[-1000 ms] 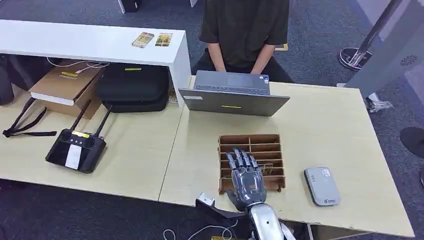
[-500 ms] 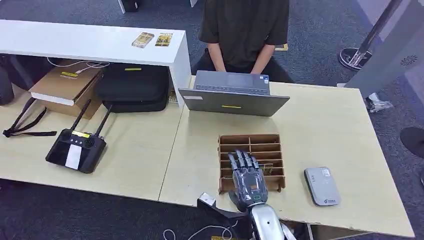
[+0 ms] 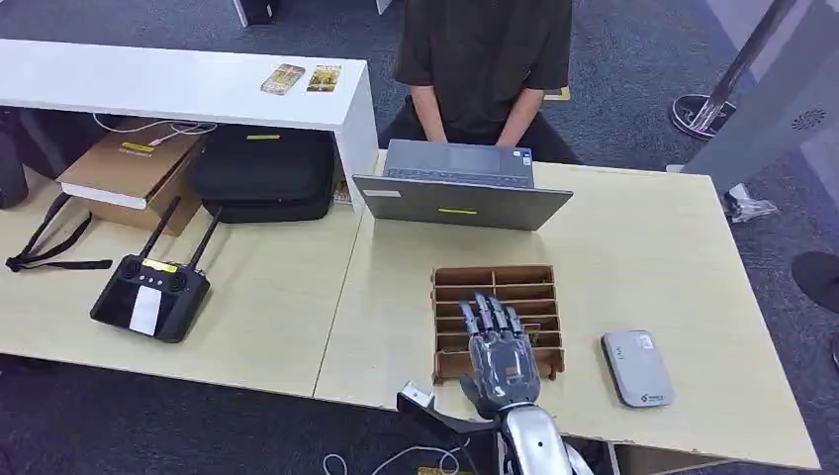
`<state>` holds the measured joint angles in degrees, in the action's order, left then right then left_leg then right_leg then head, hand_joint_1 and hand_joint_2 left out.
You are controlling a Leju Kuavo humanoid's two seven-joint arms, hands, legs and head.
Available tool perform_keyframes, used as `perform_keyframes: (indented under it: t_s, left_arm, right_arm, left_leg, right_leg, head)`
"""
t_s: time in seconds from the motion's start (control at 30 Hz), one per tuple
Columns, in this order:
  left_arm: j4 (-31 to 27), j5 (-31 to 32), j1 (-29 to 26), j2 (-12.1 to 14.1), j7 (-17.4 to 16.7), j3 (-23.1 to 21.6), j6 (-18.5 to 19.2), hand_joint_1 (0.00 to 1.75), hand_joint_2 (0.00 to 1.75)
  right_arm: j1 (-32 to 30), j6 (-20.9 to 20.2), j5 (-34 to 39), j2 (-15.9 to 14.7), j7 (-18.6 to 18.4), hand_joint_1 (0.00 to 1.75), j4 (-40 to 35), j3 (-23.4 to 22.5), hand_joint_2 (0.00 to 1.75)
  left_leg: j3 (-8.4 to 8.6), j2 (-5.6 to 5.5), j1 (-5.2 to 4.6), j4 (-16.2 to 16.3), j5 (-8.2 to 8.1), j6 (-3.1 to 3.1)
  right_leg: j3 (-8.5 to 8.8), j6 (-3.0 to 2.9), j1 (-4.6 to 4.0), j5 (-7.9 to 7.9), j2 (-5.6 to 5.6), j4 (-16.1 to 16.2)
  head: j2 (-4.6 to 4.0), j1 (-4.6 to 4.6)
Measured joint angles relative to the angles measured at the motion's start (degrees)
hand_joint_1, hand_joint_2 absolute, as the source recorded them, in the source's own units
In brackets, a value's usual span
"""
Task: Pass the card to the sensor for recognition and then transmit it.
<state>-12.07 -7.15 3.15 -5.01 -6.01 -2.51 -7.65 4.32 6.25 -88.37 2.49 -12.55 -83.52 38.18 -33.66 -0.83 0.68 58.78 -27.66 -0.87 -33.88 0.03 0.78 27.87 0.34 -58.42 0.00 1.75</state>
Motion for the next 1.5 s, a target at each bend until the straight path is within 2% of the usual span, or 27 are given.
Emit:
perform_keyframes:
  t_s: [0.73, 0.9, 1.5]
  left_arm:
    - [0.0, -0.04, -0.05, 0.02, 0.02, 0.13, -0.09, 0.0, 0.0]
    - [0.0, 0.07, -0.03, 0.02, 0.02, 0.17, -0.15, 0.0, 0.0]
    - [0.0, -0.04, -0.12, 0.0, 0.02, 0.81, -0.63, 0.0, 0.0]
  right_arm:
    - [-0.47, -0.11, -0.11, 0.02, 0.55, 0.0, 0.2, 0.0, 1.75]
    - [-0.45, -1.97, -0.55, 0.11, 1.22, 0.0, 0.59, 0.0, 1.75]
    - [-0.41, -2.54, -1.22, 0.11, 1.22, 0.0, 0.61, 0.0, 1.75]
  left_leg:
    - [-0.01, 0.0, 0.0, 0.0, 0.0, 0.0]
    - [-0.01, 0.0, 0.0, 0.0, 0.0, 0.0]
    - [-0.01, 0.0, 0.0, 0.0, 0.0, 0.0]
  right_leg:
    - [0.0, 0.0, 0.0, 0.0, 0.0, 0.0]
    - [0.0, 0.0, 0.0, 0.0, 0.0, 0.0]
    - [0.0, 0.0, 0.0, 0.0, 0.0, 0.0]
  head:
    - [0.0, 0.0]
    - [0.0, 0.0]
    - [0.0, 0.0]
